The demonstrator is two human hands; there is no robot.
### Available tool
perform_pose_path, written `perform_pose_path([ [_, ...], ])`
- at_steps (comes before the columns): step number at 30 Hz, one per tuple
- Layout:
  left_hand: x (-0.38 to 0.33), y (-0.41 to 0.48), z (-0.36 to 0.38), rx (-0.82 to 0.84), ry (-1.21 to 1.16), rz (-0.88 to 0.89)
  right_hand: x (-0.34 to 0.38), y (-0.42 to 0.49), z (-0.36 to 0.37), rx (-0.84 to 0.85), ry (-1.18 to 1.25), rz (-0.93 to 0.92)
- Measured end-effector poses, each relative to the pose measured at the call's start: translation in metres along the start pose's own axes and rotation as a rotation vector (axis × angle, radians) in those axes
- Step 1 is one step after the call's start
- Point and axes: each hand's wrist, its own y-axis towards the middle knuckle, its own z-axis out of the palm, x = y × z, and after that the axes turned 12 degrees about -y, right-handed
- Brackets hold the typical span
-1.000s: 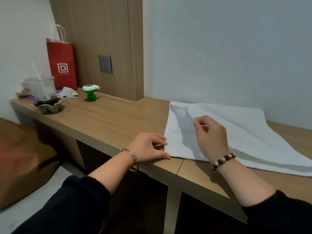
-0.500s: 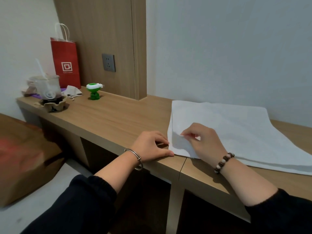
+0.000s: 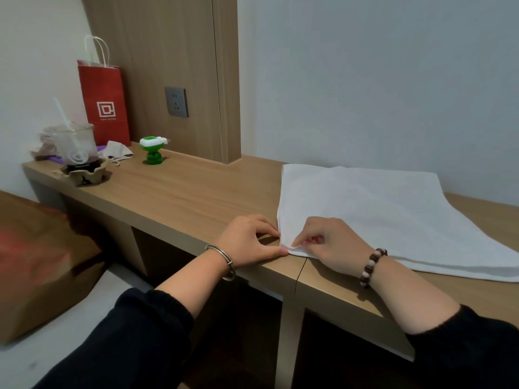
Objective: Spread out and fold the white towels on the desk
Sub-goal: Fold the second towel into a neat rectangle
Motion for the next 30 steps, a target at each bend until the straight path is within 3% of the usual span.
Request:
perform_pose_path([
  [8, -0.002, -0.008, 0.004, -0.064, -0.062, 0.147, -0.004, -0.003, -0.005, 0.081, 0.001, -0.004],
  [17, -0.01, -0.01, 0.01, -0.048, -0.029, 0.201, -0.02, -0.019, -0.025, 0.021, -0.032, 0.164],
  [22, -0.009, -0.008, 0.012, -0.045, -0.019, 0.152, -0.026, -0.034, -0.028, -0.203, 0.023, 0.178],
  [26, -0.01, -0.007, 0.011, -0.055, -0.045, 0.136, -0.028, -0.04, -0.028, -0.01, 0.001, 0.128],
  [30, -0.01, -0.008, 0.01, -0.062, -0.115, 0.102, -0.031, -0.043, -0.032, 0.03, 0.026, 0.131],
])
